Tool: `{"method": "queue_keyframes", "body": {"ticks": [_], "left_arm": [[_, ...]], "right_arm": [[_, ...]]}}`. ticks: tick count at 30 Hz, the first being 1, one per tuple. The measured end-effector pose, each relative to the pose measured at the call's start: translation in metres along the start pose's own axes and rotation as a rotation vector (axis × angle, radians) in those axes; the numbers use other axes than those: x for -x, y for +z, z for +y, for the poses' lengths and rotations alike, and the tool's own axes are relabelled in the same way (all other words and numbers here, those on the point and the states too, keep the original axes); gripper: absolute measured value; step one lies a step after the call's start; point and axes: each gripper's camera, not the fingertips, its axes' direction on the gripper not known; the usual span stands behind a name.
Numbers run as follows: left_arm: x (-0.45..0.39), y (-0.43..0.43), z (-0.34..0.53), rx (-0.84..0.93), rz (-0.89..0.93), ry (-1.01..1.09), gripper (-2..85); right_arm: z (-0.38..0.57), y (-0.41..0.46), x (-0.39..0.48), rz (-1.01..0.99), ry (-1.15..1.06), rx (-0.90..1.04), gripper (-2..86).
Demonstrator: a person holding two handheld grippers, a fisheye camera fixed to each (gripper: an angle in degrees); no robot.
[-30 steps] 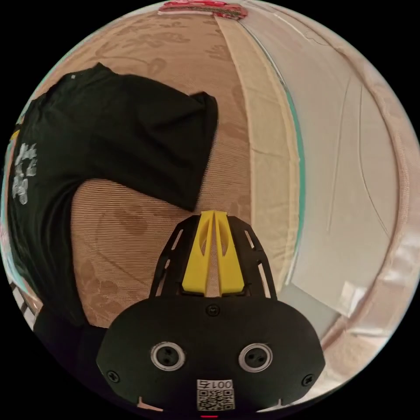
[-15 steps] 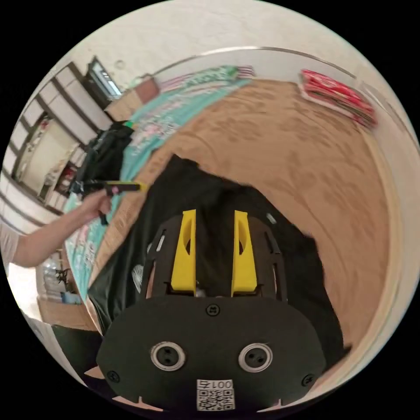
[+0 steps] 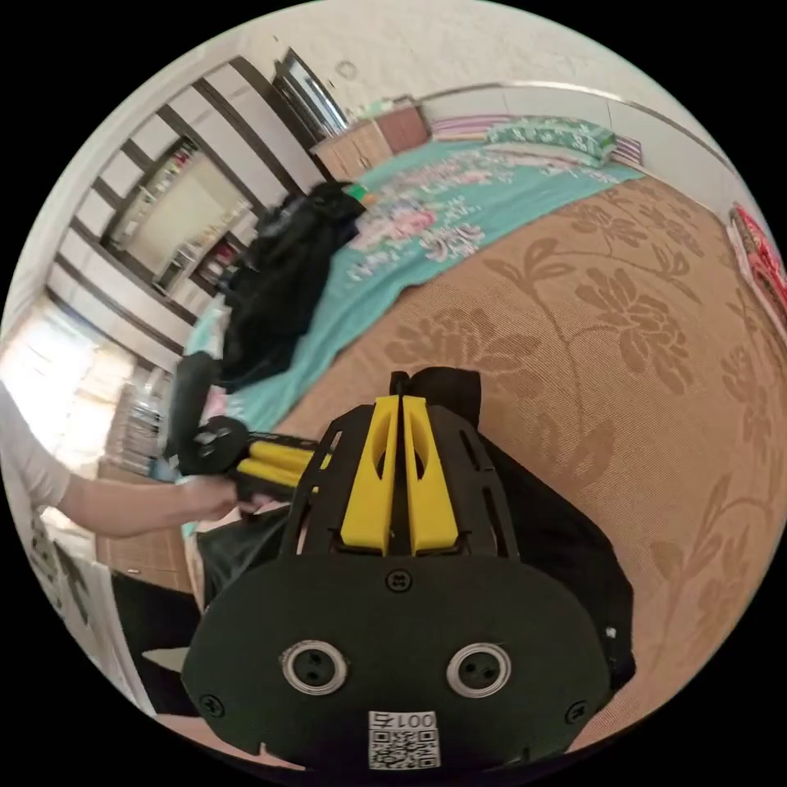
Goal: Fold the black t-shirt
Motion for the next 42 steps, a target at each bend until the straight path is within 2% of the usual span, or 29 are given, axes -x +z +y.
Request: {"method": "queue_keyframes", "body": {"ticks": [3, 5, 8, 9, 11, 13, 16, 18, 21, 23, 26, 34, 37, 40, 42], "left_arm": [[0.02, -0.016, 0.011, 0.013, 0.009, 0.004, 13.2], [0.028, -0.022, 0.014, 0.026, 0.134, 0.077, 16.6], [0.033, -0.019, 0.01, 0.062, 0.312, 0.165, 18.8], [0.034, -0.016, 0.008, 0.074, 0.365, 0.174, 19.3], [0.039, 0.001, 0.001, 0.131, 0.595, 0.205, 19.3], [0.036, 0.015, -0.002, 0.188, 0.683, 0.231, 19.3], [0.034, 0.036, -0.001, 0.26, 0.71, 0.218, 19.1], [0.033, 0.037, 0.003, 0.233, 0.771, 0.204, 18.6], [0.032, 0.03, 0.008, 0.141, 0.93, 0.199, 10.0], [0.031, 0.018, 0.014, 0.066, 1.042, 0.206, 0.6], [0.026, -0.015, 0.026, -0.031, 0.957, 0.22, -0.5], [-0.005, -0.11, 0.064, -0.121, 0.658, 0.373, -0.9], [-0.017, -0.127, 0.074, -0.102, 0.605, 0.437, -0.9], [-0.026, -0.134, 0.087, -0.083, 0.576, 0.469, -0.9], [-0.03, -0.138, 0.096, -0.082, 0.582, 0.477, -0.9]], "right_arm": [[0.046, -0.053, -0.013, -0.191, -0.001, -0.062, 0.4], [0.073, -0.074, -0.021, -0.266, -0.009, -0.043, 0.4], [0.115, -0.095, -0.039, -0.275, 0.031, 0.024, 0.3], [0.129, -0.099, -0.046, -0.292, 0.044, 0.042, 0.3], [0.147, -0.103, -0.054, -0.33, 0.057, 0.048, 0.2], [0.161, -0.108, -0.06, -0.362, 0.057, 0.019, 0.2], [0.176, -0.12, -0.067, -0.448, 0.027, -0.06, 0.2], [0.185, -0.125, -0.074, -0.555, 0.003, -0.094, 0.3], [0.191, -0.119, -0.078, -0.549, 0.004, -0.002, 0.4], [0.192, -0.113, -0.077, -0.486, 0.01, 0.079, 0.5], [0.193, -0.11, -0.074, -0.391, 0.02, 0.141, 0.9], [0.162, -0.116, -0.049, -0.151, -0.029, 0.109, 5.2], [0.147, -0.115, -0.05, -0.174, -0.052, 0.07, 9.2], [0.135, -0.109, -0.062, -0.302, -0.037, 0.013, 11.7], [0.133, -0.091, -0.075, -0.374, -0.015, 0.05, 13.1]]}}
